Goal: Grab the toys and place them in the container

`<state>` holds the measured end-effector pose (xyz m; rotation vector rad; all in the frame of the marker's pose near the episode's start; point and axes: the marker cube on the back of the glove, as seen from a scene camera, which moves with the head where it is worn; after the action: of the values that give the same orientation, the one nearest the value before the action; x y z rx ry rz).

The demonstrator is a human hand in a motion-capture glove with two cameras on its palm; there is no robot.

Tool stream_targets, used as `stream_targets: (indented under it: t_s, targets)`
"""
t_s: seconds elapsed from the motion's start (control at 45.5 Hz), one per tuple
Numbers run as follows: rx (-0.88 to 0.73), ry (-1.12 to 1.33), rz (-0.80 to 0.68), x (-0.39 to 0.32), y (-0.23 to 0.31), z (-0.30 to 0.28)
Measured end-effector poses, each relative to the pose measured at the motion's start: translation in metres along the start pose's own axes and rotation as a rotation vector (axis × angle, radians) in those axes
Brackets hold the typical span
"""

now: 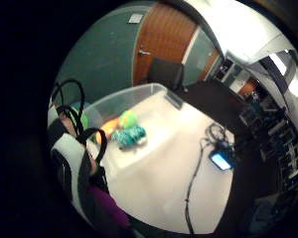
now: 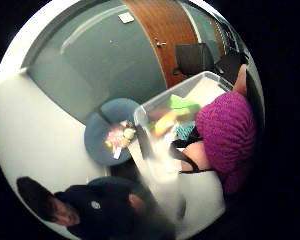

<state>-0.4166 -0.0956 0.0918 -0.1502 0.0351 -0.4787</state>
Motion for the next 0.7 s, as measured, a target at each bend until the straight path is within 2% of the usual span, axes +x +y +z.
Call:
stream_targets:
  t_s: [0.066,0.176,0.242,0.33,0.418,0.571,0.703]
  targets:
    - [-0.031,0.028,0.063,0.0,-0.015,0.021]
    - [-0.245,0.121,0.092,0.006,-0.014,0.056]
    - [-0.305,0.193,0.076,0.016,-0.005,0.067]
    - [-0.282,0.214,-0.018,0.032,0.01,0.063]
    - [-0.254,0.189,0.044,0.047,0.023,0.054]
    - [-0.237,0.229,0.035,0.099,0.061,0.033]
    - [-0.188,0.115,0.077,0.152,0.1,0.004]
